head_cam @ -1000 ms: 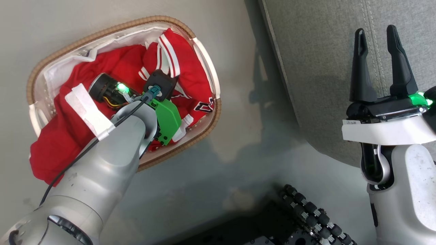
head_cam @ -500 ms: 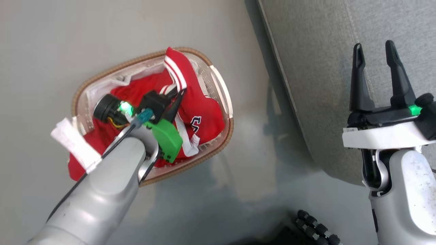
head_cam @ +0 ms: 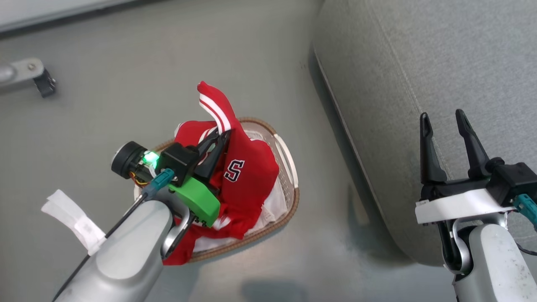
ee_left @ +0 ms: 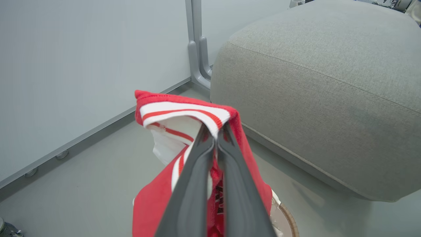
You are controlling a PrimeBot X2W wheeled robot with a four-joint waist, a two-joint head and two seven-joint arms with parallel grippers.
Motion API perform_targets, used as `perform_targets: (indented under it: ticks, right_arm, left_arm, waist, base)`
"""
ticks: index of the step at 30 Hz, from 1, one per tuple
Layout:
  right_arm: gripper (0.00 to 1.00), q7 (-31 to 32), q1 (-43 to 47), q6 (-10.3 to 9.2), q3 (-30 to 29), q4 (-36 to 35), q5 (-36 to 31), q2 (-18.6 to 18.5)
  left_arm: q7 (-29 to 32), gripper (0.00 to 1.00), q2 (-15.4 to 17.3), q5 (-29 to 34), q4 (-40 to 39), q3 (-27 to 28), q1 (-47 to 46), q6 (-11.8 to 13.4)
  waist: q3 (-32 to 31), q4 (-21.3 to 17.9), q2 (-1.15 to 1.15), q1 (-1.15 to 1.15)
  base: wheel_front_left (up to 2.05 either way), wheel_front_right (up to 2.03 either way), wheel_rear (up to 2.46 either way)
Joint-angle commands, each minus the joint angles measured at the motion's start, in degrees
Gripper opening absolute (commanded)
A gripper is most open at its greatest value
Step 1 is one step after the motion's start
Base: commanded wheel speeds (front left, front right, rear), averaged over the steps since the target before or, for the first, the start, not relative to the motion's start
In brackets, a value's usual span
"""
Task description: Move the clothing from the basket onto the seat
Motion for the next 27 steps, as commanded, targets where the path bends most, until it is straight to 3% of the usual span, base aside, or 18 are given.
perform_targets:
  ticks: [1,12,21,27]
  right_arm:
    - [1.0,-0.12,1.27,0.0,-0.07,0.38,-0.45,-0.24]
    - [1.0,-0.12,4.42,0.0,3.59,3.0,-1.12,-0.24]
    - [1.0,-0.11,3.84,0.0,8.39,4.19,-3.14,-0.23]
    - [1.0,-0.12,0.9,0.0,15.31,5.75,-2.54,-0.23]
  left_arm:
    - [-0.23,0.0,0.7,-0.27,-0.93,0.31,0.05,-0.34]
    - [4.84,0.0,6.29,-1.55,-8.22,-0.35,-8.74,-0.77]
    - [8.15,0.0,9.01,-1.19,-11.97,-2.3,-16.13,-0.86]
    - [7.75,0.0,9.54,-1.83,-12.43,-3.09,-19.1,-0.89]
  waist:
    - [-7.06,1.72,0.0,0.0]
    - [-15.19,3.84,0.0,0.0]
    - [-17.82,4.6,0.0,0.0]
    - [-18.49,4.8,0.0,0.0]
  base:
    - [0.0,0.0,0.0]
    - [0.0,0.0,0.0]
    - [0.0,0.0,0.0]
    - [0.0,0.0,0.0]
